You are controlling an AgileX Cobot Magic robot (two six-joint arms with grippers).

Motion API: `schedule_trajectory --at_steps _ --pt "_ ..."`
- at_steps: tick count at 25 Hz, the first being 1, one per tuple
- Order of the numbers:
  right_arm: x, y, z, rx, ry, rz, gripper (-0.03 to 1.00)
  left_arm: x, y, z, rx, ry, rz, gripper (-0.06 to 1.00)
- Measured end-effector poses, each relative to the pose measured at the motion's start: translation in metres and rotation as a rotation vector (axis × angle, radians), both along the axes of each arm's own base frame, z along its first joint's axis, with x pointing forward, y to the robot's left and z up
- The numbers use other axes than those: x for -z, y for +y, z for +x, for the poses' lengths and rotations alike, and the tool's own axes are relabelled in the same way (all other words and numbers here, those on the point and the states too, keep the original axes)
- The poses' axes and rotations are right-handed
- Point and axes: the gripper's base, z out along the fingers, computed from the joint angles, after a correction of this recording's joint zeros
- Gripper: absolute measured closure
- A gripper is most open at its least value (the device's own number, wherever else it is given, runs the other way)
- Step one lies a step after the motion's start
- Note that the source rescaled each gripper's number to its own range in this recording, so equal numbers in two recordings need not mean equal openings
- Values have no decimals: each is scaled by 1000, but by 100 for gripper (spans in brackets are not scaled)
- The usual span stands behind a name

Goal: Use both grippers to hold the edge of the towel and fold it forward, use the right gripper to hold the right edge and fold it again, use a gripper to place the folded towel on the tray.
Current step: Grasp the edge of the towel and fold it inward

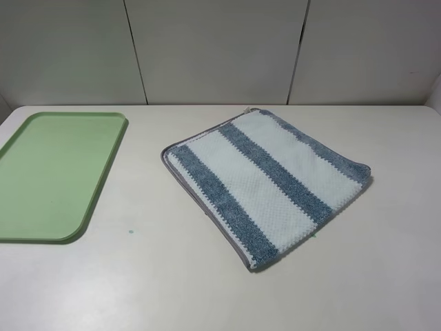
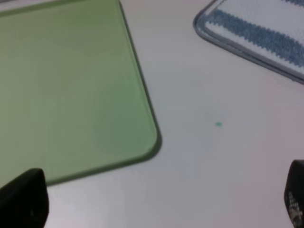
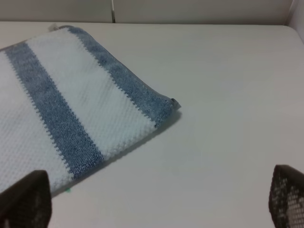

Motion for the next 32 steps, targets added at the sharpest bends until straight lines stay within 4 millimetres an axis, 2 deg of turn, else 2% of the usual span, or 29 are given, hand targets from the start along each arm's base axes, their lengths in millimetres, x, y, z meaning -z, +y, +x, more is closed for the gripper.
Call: schedule_trajectory --at_steps 3,7,10,14,18,22,27,32 --pt "-8 0 0 1 7 2 -3 -18 0 8 20 57 25 -6" --pt "-24 0 19 19 122 36 -3 -51 0 26 51 88 60 -6" --pt "-40 0 45 45 223 78 -3 -74 -1 40 72 87 76 -5" --pt "-65 -1 85 83 347 125 -3 -91 -4 57 130 81 79 -5" --pt "-81 -2 135 111 482 134 -3 -92 -11 76 208 129 85 -5" --pt "-87 -2 185 134 564 143 -3 -87 -25 102 286 191 63 -5" --pt "-81 -3 241 145 649 140 -3 -80 -49 134 385 292 31 -5" --pt "-67 -3 281 171 718 158 -3 -76 -85 159 519 339 53 -5"
